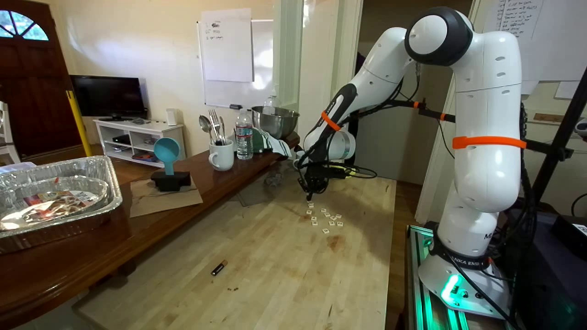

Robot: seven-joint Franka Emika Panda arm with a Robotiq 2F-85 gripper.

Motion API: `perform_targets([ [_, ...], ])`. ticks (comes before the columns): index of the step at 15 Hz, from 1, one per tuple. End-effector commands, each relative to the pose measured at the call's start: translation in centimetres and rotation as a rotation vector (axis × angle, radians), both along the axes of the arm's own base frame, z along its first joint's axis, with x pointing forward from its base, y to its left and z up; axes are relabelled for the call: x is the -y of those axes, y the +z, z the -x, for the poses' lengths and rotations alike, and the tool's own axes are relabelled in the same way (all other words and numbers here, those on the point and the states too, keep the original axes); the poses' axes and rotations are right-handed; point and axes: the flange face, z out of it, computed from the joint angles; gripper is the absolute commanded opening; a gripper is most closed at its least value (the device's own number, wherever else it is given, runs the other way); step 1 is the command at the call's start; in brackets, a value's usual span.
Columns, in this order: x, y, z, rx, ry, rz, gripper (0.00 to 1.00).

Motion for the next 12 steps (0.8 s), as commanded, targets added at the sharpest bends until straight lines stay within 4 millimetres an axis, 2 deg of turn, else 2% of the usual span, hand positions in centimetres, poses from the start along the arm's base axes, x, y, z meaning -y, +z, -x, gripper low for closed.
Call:
perform_targets([
  [1,-1.1,-3.2,1.5,-0.096,-0.012,-0.040,0.00],
  [9,-0.9,-3.2,1.7,-0.097,-0.031,-0.034,0.00],
  [12,-1.1,-2.1,1.4,-0.043,-0.021,-0.010,0.00],
])
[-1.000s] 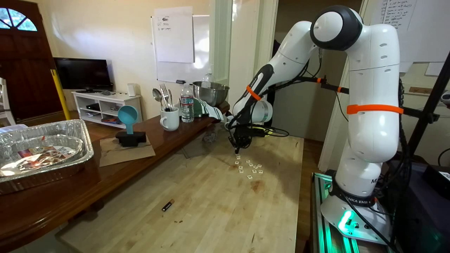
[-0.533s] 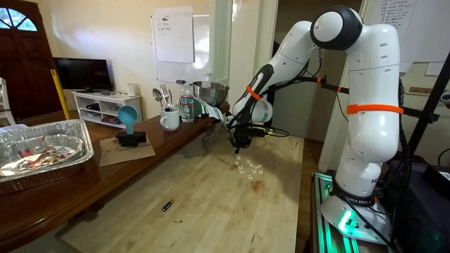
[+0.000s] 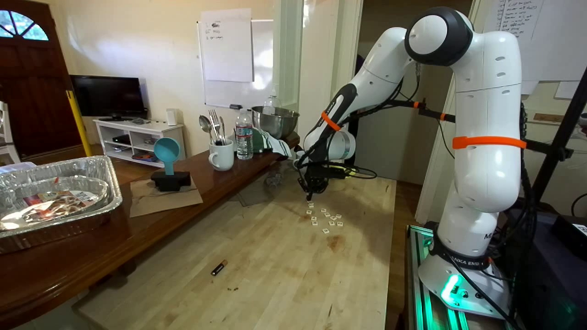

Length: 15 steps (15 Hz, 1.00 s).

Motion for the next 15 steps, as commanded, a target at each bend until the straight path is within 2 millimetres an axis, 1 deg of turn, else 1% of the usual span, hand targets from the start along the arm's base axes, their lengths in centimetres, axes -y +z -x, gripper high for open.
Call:
perform_targets([
  [1,-1.3,-1.6,1.4,-0.025,0.006,-0.001,0.00],
  [4,-2.2,-0.6,1.6,0.006,0.027,0.022,0.00],
  [7,-3.1,-0.5,2.0,0.022,0.042,0.040,0.00],
  [11,-3.4,-0.4,2.6,0.045,0.043,0.072,0.00],
  [15,-3.9,0.1,3.1,0.118,0.055,0.132,0.00],
])
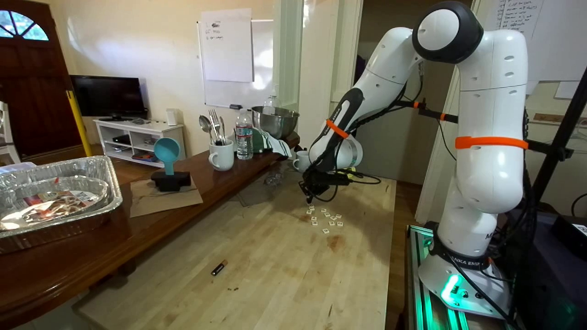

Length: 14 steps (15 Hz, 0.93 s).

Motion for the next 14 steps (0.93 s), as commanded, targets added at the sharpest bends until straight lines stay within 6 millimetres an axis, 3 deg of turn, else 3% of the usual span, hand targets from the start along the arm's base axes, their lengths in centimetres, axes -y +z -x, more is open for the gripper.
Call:
perform_targets([
  [1,-0.8,0.5,1.3,0.071,0.004,0.060,0.00],
  [5,-1.4,0.8,1.8,0.128,0.012,0.106,0.00],
  [14,-4.2,0.5,2.6,0.040,0.109,0.041,0.00],
])
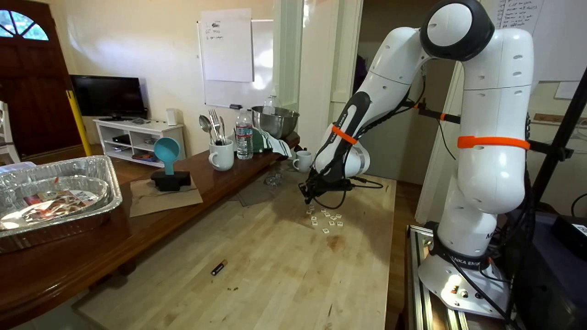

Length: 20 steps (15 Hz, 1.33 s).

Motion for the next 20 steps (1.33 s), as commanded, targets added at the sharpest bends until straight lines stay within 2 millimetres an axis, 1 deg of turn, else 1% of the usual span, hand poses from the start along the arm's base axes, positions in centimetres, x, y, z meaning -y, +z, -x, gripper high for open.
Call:
perform_targets([
  [1,-0.9,0.0,1.1,-0.061,0.039,-0.031,0.00],
  [4,-1.2,-0.3,1.6,-0.101,0.054,-0.051,0.00],
  [10,-1.7,0.1,1.5,-0.089,0.093,-0.033,0.00],
  [14,-1.3,-0.1,1.7,-0.098,0.096,-0.029,0.00],
  [18,-0.4,-0.4,2.2,-0.102,0.080,-0.023,0.00],
  [20,0.1,-0.5,2.0,-0.101,0.072,-0.019,0.00],
])
